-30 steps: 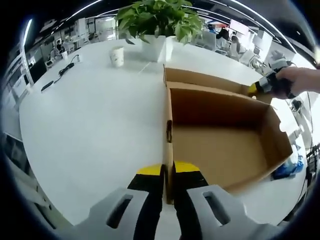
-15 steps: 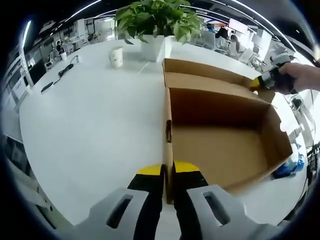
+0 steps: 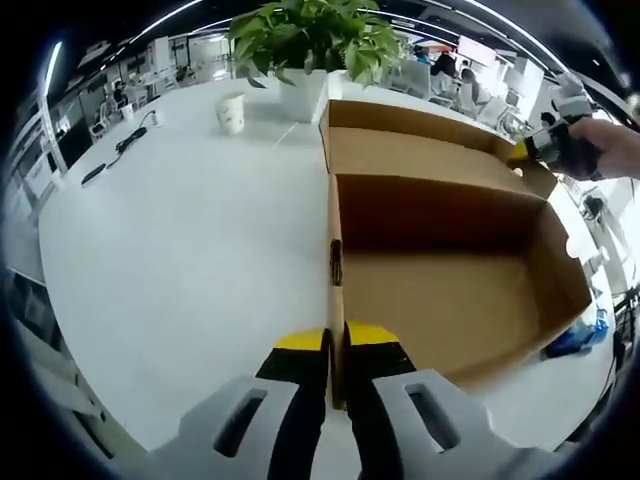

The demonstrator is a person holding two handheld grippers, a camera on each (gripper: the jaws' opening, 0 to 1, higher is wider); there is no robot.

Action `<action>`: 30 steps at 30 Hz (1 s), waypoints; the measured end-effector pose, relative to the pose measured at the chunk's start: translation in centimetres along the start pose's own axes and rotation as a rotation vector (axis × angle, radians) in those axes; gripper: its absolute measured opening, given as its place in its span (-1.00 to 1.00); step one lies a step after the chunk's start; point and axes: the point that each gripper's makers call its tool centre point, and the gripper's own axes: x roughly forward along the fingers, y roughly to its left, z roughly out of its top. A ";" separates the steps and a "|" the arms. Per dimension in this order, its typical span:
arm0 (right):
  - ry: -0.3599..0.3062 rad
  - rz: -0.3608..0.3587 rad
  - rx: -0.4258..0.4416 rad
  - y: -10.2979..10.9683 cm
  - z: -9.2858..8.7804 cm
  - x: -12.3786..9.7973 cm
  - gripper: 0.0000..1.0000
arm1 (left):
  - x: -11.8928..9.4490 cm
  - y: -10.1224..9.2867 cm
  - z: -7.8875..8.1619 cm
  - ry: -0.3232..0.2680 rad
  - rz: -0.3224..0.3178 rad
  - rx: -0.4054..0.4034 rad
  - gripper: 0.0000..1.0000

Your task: Operate the shoe box by opening the lid, removing the specified soft item, and placing it in the target area until the item is outside and the box remains undamaged.

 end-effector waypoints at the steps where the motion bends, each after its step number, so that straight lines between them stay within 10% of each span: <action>1: -0.013 0.005 -0.008 0.1 0.2 -0.2 -1.00 | 0.0 0.0 0.0 0.001 0.003 0.003 -0.91; 30: -0.323 0.060 -0.236 2.0 2.6 -6.6 -1.00 | 0.4 -0.2 0.4 0.001 0.042 -0.008 -0.92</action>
